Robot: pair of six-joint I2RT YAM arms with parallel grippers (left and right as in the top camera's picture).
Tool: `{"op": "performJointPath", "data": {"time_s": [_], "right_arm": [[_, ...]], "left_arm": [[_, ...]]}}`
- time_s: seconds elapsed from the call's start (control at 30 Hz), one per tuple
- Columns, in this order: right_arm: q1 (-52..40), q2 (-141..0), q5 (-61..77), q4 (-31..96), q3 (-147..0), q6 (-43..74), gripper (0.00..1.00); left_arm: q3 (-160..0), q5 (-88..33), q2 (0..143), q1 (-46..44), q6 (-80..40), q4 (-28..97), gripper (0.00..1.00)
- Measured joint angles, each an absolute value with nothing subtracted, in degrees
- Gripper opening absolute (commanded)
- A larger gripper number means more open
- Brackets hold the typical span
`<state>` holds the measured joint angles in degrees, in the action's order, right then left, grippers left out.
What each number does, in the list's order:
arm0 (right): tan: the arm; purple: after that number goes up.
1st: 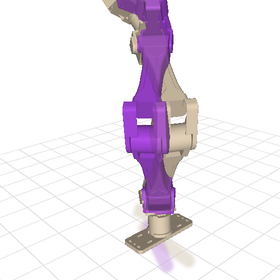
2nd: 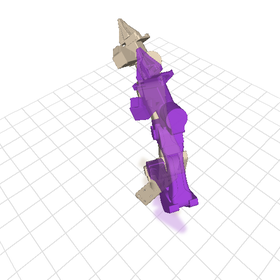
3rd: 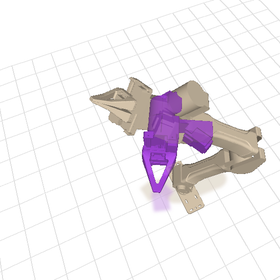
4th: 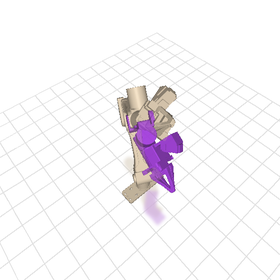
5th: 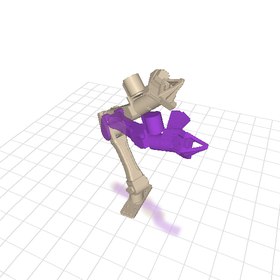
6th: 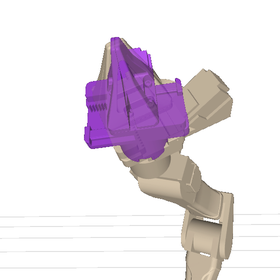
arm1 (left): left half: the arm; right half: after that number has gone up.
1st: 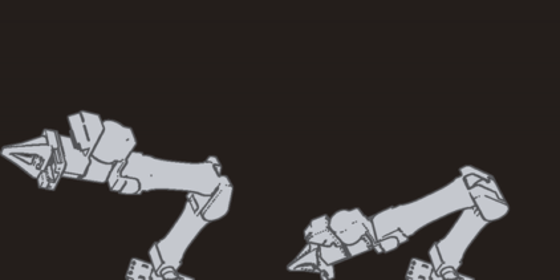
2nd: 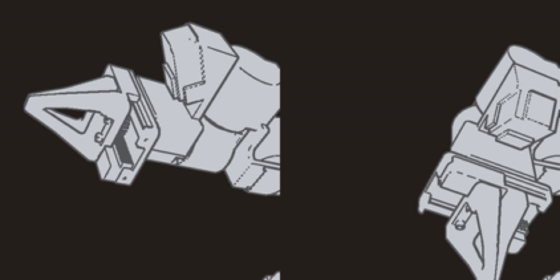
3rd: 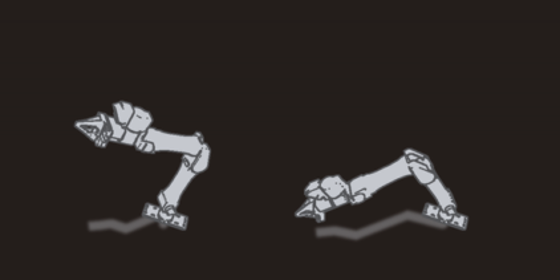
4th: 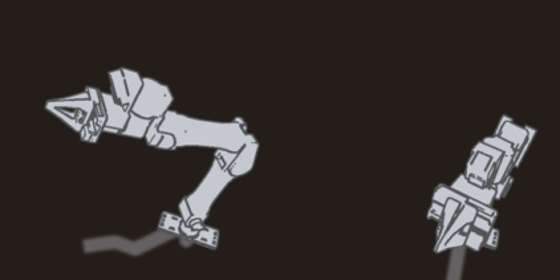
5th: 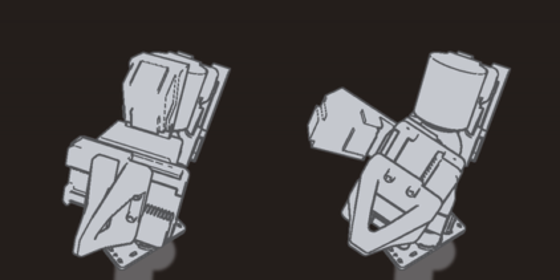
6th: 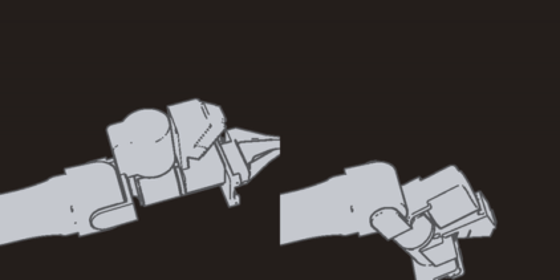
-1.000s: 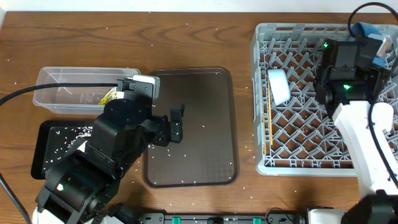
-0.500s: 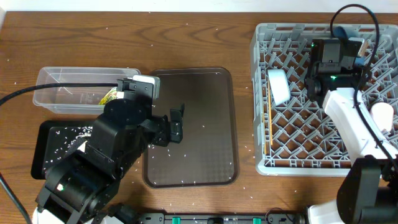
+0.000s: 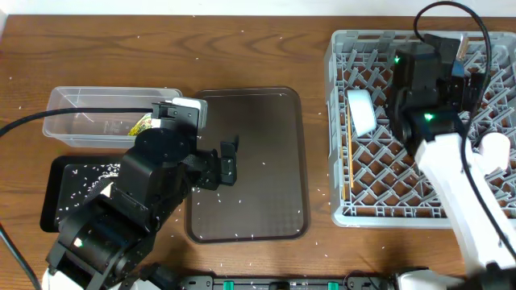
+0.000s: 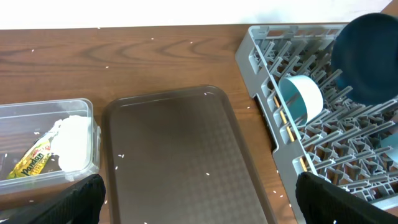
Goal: Sort waste into correct bins and load items into the dishwasher rack
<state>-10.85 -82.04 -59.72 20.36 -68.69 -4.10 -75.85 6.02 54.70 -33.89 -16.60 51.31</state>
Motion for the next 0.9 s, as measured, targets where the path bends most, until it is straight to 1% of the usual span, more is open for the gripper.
{"op": "performJointPath", "data": {"time_s": [0.13, 0.2, 0.4, 0.5, 0.6, 0.77, 0.9], "right_arm": [[-14.61, -76.25, -59.48, 22.76, -68.79, -5.06, 0.96], [-15.88, -73.87, -59.29, 24.16, -68.79, -5.06, 0.99], [-21.02, -62.63, -55.99, 33.95, -68.82, -1.21, 0.99], [-24.1, -54.17, -49.01, 38.54, -68.84, 2.0, 0.99], [-25.87, -44.23, -37.95, 41.52, -68.9, 5.15, 0.99], [-26.13, -32.21, -22.17, 42.0, -69.47, 7.44, 0.99], [-26.13, -26.06, -13.19, 42.65, -69.58, 8.16, 0.99]], "left_arm": [[-75.85, 6.02, 54.7, -33.87, -16.6, 52.51, 0.98], [-75.83, 6.02, 54.7, -33.87, -16.6, 52.66, 0.98], [-75.83, 6.22, 54.52, -33.89, -16.6, 51.03, 0.98], [-75.83, 6.28, 53.84, -33.87, -16.6, 50.15, 0.98], [-75.85, 6.35, 52.6, -33.89, -16.6, 50.46, 0.98], [-75.85, 6.39, 51.64, -33.89, -16.6, 50.81, 0.98], [-75.83, 6.39, 51.94, -33.87, -16.6, 50.89, 0.98]]}}
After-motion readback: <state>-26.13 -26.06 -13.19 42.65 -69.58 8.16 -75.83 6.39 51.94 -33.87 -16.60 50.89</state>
